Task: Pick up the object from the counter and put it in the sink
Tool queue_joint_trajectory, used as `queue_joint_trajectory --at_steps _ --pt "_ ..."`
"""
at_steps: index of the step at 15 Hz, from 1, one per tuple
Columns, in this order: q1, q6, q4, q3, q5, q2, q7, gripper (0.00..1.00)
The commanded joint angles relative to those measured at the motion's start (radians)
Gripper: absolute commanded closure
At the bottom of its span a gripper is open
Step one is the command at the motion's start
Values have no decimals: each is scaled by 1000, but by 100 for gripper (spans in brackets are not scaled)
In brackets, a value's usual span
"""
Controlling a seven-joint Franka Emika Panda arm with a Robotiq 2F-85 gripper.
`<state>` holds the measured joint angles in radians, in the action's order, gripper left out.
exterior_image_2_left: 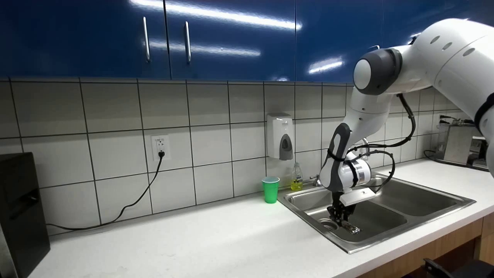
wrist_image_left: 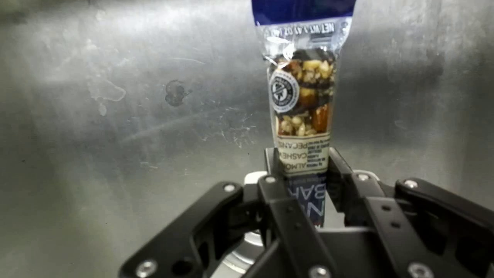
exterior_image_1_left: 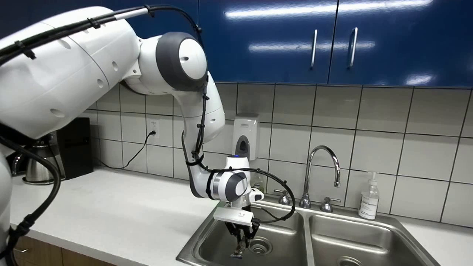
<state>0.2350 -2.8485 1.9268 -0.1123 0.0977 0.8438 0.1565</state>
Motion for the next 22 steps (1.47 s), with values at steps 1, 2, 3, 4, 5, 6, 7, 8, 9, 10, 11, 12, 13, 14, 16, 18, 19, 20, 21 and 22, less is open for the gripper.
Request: queue_joint_trajectory --at_steps 1,2,3,4,5,6,7,8,9,10,11,12,13,14,16,18,19,20,21,22 --pt "13 52 -123 8 -8 86 10 92" --pt "13 57 -148 9 -8 108 9 92" --pt "13 63 -169 8 -9 127 8 92" --pt "12 70 -189 8 -8 144 7 92" --pt "10 77 -204 7 -8 157 6 92" --pt "8 83 -222 6 -8 172 4 92" --pt "9 88 -238 9 -8 186 5 92" --pt "6 93 -253 6 -8 197 3 92" --pt "6 98 -266 8 -8 209 3 92" --pt "5 103 -281 8 -8 220 3 92" --pt "3 109 -292 8 -8 229 2 92" --pt "2 115 -305 8 -8 238 1 92" --pt "1 120 -315 8 -8 246 1 92" --pt "0 124 -325 7 -8 253 0 92" --pt "-1 130 -342 8 -8 265 0 92" --pt "-2 138 -357 7 -8 276 0 92" --pt "-2 141 -362 8 -7 281 2 79" --pt "-3 142 -364 8 -5 283 3 43" --pt "-7 144 -365 5 -7 284 -3 44" --pt "-7 143 -366 6 -6 285 -2 39"
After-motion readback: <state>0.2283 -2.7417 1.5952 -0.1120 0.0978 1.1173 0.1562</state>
